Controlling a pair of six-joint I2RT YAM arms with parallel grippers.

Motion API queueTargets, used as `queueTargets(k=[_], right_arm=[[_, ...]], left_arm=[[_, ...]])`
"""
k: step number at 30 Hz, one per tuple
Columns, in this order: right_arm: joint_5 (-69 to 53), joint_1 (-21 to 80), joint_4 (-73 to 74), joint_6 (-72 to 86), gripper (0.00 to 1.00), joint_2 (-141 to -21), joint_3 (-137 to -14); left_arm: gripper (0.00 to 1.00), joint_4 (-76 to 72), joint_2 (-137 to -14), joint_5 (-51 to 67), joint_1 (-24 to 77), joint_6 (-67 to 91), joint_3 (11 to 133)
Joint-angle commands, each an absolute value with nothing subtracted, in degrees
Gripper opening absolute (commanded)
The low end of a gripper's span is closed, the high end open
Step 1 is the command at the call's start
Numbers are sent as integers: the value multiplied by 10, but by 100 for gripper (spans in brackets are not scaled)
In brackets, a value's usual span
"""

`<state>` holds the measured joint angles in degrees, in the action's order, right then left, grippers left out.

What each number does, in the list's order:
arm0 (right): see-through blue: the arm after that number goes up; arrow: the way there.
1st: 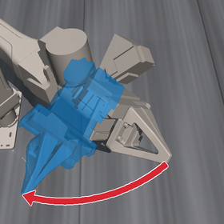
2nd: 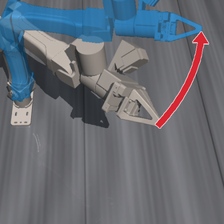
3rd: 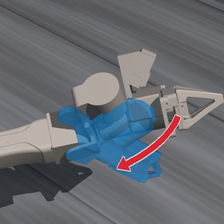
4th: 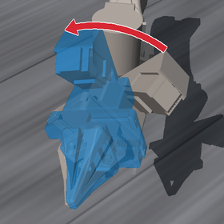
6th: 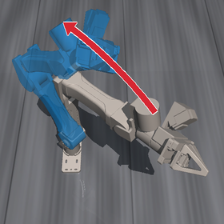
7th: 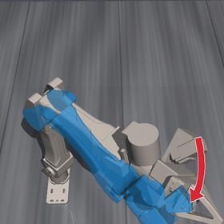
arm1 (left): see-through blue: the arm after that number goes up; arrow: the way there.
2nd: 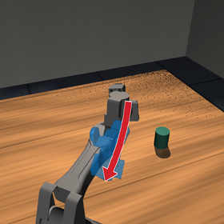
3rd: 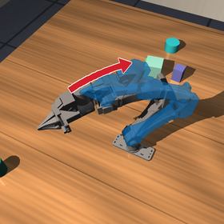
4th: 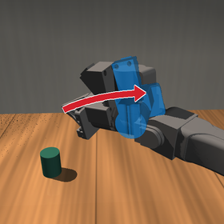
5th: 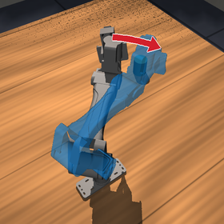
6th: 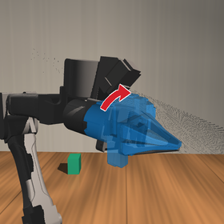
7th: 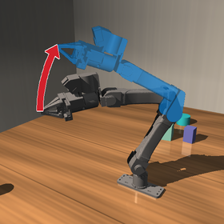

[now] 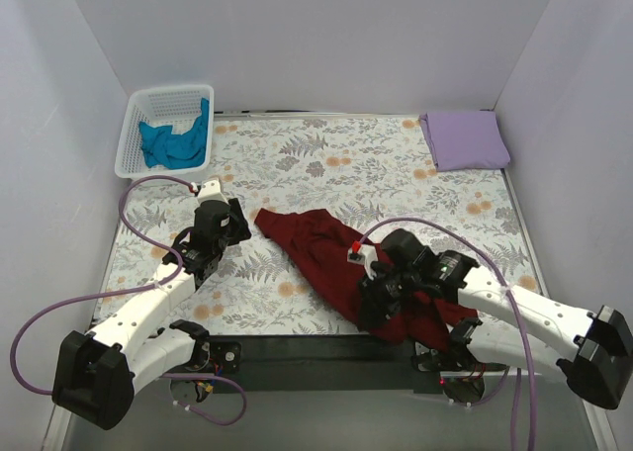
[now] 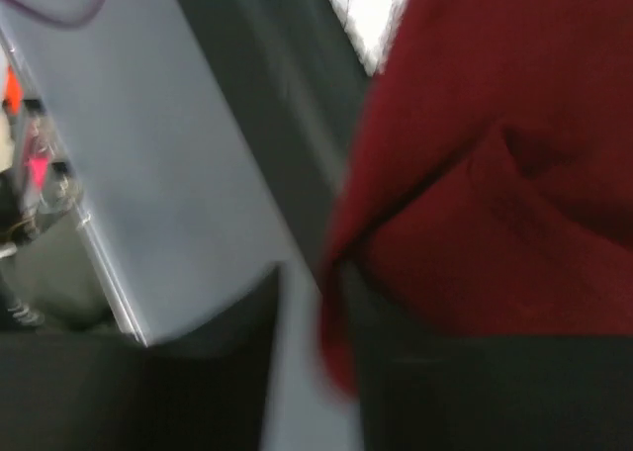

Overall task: Fold and stack the t-shirts
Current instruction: Flatten the tshirt out

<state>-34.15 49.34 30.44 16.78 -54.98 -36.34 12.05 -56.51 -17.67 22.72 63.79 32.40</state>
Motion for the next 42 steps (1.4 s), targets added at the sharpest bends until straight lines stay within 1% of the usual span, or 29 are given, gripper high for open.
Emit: queueTargets(k=[1,2,4,5,7,8,9,10,11,13,17,18,19,21,23,24,25,26,27,28,29,31,33,35,37,41,42], right_arm=[[-332,559,366,211,47,-580,-366],[-288,559,380,204,56,-586,-375],[-212,558,405,199,65,-597,-419],[-116,555,410,207,67,-599,-435],[-44,537,412,228,69,-594,-469],[-13,527,410,234,70,-594,-475],[45,499,409,242,71,-593,-474],[62,482,409,245,71,-597,-469],[83,392,358,237,71,-616,-429],[52,335,309,224,70,-641,-399],[14,300,210,211,69,-725,-374],[4,290,181,197,69,-779,-391],[-14,284,175,185,69,-821,-415],[-7,273,157,163,68,-907,-464],[-8,258,152,140,69,-954,-531],[-5,253,152,132,69,-1002,-560],[-4,245,153,117,69,-1026,-588],[-4,244,152,111,69,-1049,-648],[-3,241,154,105,69,-1092,-678],[-3,240,157,97,70,-1112,-708],[-3,239,163,80,70,-1128,-773],[-3,239,196,65,71,-1156,-831],[-11,240,214,41,72,-1151,-872],[-4,240,221,37,72,-1111,-861],[-3,241,219,38,72,-1051,-813],[51,242,221,65,71,-962,-718],[88,247,226,84,70,-934,-688]], left_arm=[[50,122,-560,-187,225,632,340],[50,121,-560,-187,225,631,340],[50,123,-560,-185,225,630,340],[50,123,-559,-186,225,630,339],[50,125,-557,-187,225,631,338],[50,125,-555,-185,225,631,338],[50,125,-555,-184,225,632,338],[50,125,-554,-183,225,633,337],[50,125,-554,-178,225,633,338],[50,125,-554,-175,225,634,339],[50,124,-549,-173,225,634,338],[50,124,-552,-173,225,634,338],[50,124,-553,-173,225,633,340],[50,124,-557,-174,224,633,343],[50,125,-558,-174,225,632,343],[50,124,-558,-174,224,632,342],[50,124,-558,-176,223,632,343],[50,124,-559,-177,223,632,343],[50,124,-560,-177,222,632,343],[50,124,-561,-178,221,631,344],[50,124,-562,-179,221,632,343],[50,124,-563,-180,221,631,344],[50,124,-564,-181,220,632,344],[50,124,-563,-181,220,631,345],[50,124,-562,-179,218,633,345],[50,122,-564,-167,215,636,346],[50,123,-566,-164,215,636,345]])
